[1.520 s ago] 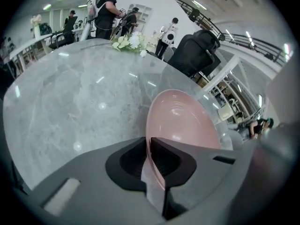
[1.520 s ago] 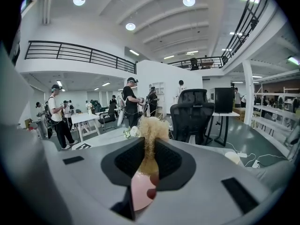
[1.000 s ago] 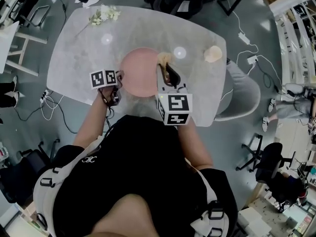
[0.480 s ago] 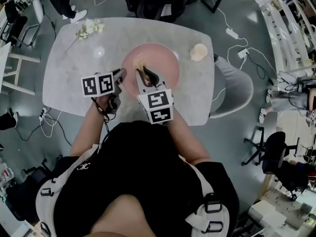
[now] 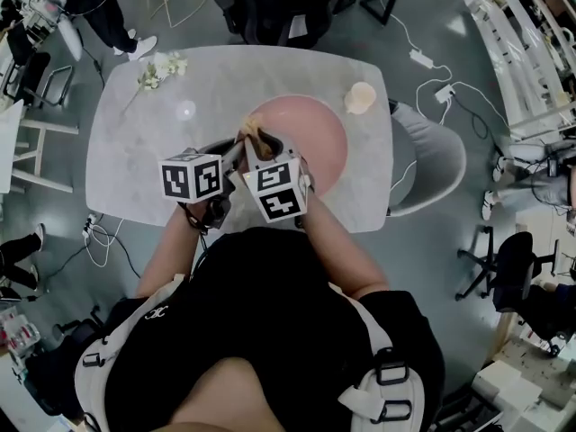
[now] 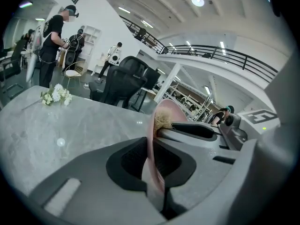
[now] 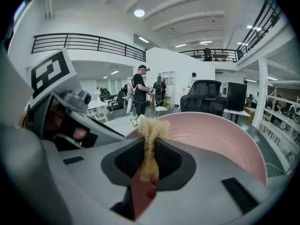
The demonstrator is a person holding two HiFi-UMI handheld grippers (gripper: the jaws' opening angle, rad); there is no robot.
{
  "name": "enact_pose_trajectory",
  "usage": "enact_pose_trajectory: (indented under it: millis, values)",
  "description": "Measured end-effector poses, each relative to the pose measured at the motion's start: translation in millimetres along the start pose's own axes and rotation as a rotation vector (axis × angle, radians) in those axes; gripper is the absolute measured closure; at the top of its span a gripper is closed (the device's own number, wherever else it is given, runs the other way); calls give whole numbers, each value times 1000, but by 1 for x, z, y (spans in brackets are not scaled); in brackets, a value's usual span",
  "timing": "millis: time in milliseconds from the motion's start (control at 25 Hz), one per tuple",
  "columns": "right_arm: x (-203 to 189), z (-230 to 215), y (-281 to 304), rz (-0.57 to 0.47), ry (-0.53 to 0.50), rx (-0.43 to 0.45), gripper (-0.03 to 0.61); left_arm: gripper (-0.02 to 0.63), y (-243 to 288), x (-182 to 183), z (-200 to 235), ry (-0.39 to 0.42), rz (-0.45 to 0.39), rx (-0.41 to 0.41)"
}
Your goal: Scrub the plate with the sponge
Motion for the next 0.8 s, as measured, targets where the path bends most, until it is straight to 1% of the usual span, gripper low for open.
enact_pose_trajectory:
  millis: [120, 240, 440, 600, 720, 800]
  values:
    - [4, -6, 2, -26, 13, -5, 511, 584, 0, 3, -5, 4, -4, -14]
    - [9, -15, 3, -54, 32, -36, 511, 584, 0, 5, -8, 10, -6, -30]
    - [17, -31, -3, -44, 51, -75, 511, 580, 1, 14, -17, 64, -15, -37]
    - [20, -44, 1, -37, 57, -126, 511, 571, -4, 17, -20, 92, -20, -46]
    - [20, -55, 4, -45, 66, -156, 511, 560, -13, 21, -23, 120, -44, -53]
    - [22, -65, 4, -58, 68, -178, 511, 555, -17, 26, -25, 106, -68, -73]
Point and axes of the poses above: the fingertips, and each gripper's own axes: y forward along the fingers, z to its left, x out of its top, the point moved 3 cm from there along -y, backward along the fingers, and after that the axes turned 6 degrees about -x, right-handed, at the moved point
